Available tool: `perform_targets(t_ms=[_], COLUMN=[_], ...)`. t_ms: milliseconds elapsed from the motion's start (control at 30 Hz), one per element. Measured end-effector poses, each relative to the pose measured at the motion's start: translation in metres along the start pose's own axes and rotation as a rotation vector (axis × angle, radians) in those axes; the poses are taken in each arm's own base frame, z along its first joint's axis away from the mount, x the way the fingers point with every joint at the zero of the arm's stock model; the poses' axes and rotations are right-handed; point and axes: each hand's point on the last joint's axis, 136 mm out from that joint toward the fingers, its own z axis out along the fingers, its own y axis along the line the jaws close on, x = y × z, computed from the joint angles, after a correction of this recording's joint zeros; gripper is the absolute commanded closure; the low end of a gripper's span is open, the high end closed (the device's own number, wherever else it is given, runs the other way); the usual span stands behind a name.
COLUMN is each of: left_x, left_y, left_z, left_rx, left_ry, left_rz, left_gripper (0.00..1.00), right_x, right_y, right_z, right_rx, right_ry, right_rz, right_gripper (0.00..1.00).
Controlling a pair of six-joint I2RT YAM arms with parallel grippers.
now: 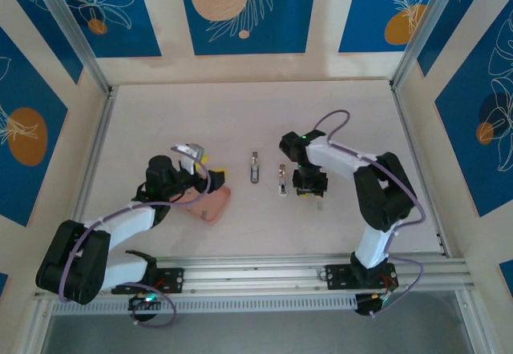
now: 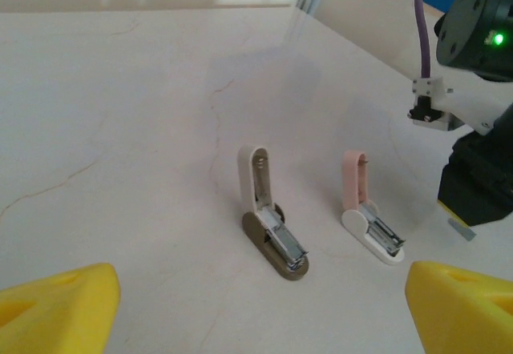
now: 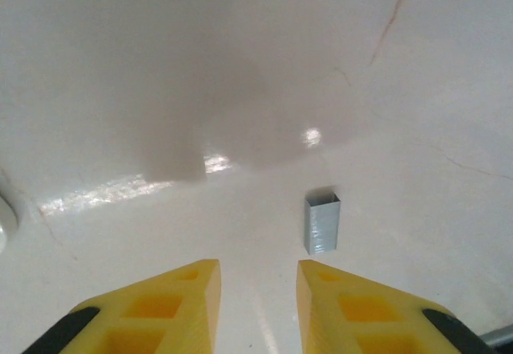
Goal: Load the staples into the stapler
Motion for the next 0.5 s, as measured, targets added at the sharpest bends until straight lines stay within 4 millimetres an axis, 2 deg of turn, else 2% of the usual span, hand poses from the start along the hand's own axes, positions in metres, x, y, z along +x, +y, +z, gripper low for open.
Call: perform_targets(t_ms=[233, 367, 500], left_x=[-0.003, -0.004, -0.003], left_y=[-0.018, -0.022, -0.023], left_z=[0.002, 0.002, 0.003], left_rx=[0.090, 0.110, 0.117], left_ry=[-0.013, -0.018, -0.014], left_rz=[0.012, 0.019, 0.018], left_gripper=[0.07, 0.07, 0.07], right_x=[0.010, 0.014, 0.009], right_y=[-0.021, -0.023, -0.021], right_z=[0.025, 0.031, 0.032], right_rx=[-0.114, -0.140, -0.168], right_ry=[0.102, 0.127, 0.120], right_rz=[0.071, 0.069, 0.063], right_gripper=[0.64, 0.64, 0.64])
